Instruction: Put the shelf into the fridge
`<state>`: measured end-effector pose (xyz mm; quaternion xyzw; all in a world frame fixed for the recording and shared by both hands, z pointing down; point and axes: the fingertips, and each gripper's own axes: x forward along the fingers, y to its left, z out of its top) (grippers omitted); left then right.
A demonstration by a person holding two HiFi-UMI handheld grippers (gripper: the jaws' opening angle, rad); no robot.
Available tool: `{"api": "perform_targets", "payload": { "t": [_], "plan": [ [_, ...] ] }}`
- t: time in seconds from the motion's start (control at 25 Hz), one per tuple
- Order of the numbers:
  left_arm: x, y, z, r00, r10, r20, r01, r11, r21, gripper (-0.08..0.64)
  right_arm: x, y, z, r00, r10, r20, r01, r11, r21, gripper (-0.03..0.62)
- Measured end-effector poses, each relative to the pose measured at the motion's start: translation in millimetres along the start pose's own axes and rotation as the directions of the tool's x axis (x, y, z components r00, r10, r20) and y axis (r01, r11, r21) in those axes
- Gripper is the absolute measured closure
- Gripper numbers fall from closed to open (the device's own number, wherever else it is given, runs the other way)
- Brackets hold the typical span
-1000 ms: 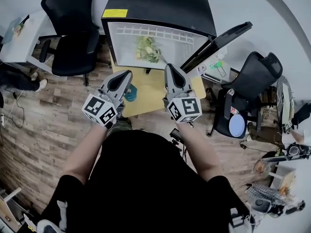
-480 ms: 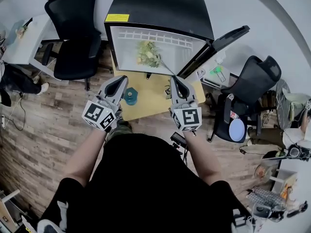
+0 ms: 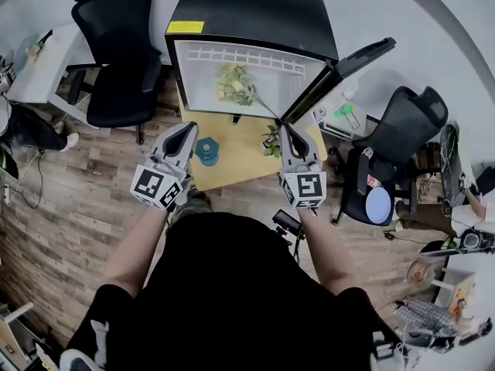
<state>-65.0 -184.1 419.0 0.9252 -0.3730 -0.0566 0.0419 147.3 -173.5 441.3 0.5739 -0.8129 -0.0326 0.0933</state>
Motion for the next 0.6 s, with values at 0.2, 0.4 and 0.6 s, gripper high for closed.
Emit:
{"api": "perform_targets", "payload": {
  "t": [0.2, 0.4, 0.6],
  "plan": [
    [-6.3, 5.9, -3.9, 1.0, 0.011, -0.004, -0.011, 1.0, 0.004, 0.541, -1.4, -4.4, -4.7, 1.0, -0.013, -0.004, 0.013, 1.0, 0.008, 0.58],
    [-8.2, 11.8, -2.9, 1.0, 0.026, -0.002, -0.026, 1.0, 0.003, 0.541, 2.3, -4.3, -4.9, 1.0, -0.015, -0.002, 0.015, 1.0, 0.016, 0.58],
    [-8.9, 10.2, -1.3, 1.0, 0.026, 0.005, -0.026, 1.0, -0.007, 0.541, 1.1, 0.4, -4.8, 1.0, -0.008, -0.003, 0.008, 1.0, 0.018, 0.58]
  ]
}}
